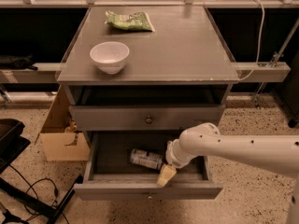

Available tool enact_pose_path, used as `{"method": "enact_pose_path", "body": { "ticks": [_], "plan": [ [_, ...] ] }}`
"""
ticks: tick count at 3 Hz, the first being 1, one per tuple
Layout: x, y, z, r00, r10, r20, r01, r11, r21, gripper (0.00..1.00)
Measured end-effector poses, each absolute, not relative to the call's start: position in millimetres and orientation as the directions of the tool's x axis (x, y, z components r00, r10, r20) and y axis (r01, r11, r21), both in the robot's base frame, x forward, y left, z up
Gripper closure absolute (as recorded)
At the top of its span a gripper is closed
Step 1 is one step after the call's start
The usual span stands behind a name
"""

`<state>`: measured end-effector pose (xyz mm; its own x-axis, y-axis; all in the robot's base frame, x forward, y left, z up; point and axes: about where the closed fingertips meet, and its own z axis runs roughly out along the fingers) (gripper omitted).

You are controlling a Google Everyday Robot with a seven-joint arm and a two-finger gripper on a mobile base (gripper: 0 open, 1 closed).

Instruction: Place blue plastic bottle into middle drawer

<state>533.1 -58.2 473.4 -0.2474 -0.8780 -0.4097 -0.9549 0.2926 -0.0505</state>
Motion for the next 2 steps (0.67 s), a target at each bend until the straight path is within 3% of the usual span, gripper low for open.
{"method": "enact_pose_path", "body": {
  "ticks": [2],
  "plan": [
    [460.7, -99.9, 582.6, -0.188, -0.891, -0.413, -0.953, 0.268, -0.143, 0.00]
  ]
}}
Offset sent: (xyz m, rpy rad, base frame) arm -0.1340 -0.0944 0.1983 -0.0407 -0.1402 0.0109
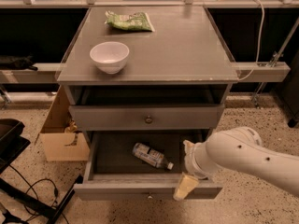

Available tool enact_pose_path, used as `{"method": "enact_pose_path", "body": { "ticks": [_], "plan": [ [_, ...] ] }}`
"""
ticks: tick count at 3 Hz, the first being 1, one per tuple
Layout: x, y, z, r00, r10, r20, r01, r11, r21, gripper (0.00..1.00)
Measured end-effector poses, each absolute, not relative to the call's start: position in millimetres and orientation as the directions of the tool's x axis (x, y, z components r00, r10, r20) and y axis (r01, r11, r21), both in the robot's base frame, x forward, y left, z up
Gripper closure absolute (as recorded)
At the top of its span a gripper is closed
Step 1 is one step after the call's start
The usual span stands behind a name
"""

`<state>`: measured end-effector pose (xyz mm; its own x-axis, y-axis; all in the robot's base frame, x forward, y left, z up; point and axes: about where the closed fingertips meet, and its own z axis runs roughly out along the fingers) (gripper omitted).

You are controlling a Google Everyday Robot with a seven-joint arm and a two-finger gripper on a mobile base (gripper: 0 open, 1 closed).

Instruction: Place blue plastic bottle into middle drawer

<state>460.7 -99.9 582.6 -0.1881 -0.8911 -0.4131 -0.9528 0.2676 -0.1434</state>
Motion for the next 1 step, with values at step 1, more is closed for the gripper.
{"method": "enact_pose_path", "body": {
  "ticks": [1],
  "plan": [
    [414.2, -126.4, 647.7, -0.171, -0.896, -0.410, -0.949, 0.262, -0.175, 0.00]
  ]
}}
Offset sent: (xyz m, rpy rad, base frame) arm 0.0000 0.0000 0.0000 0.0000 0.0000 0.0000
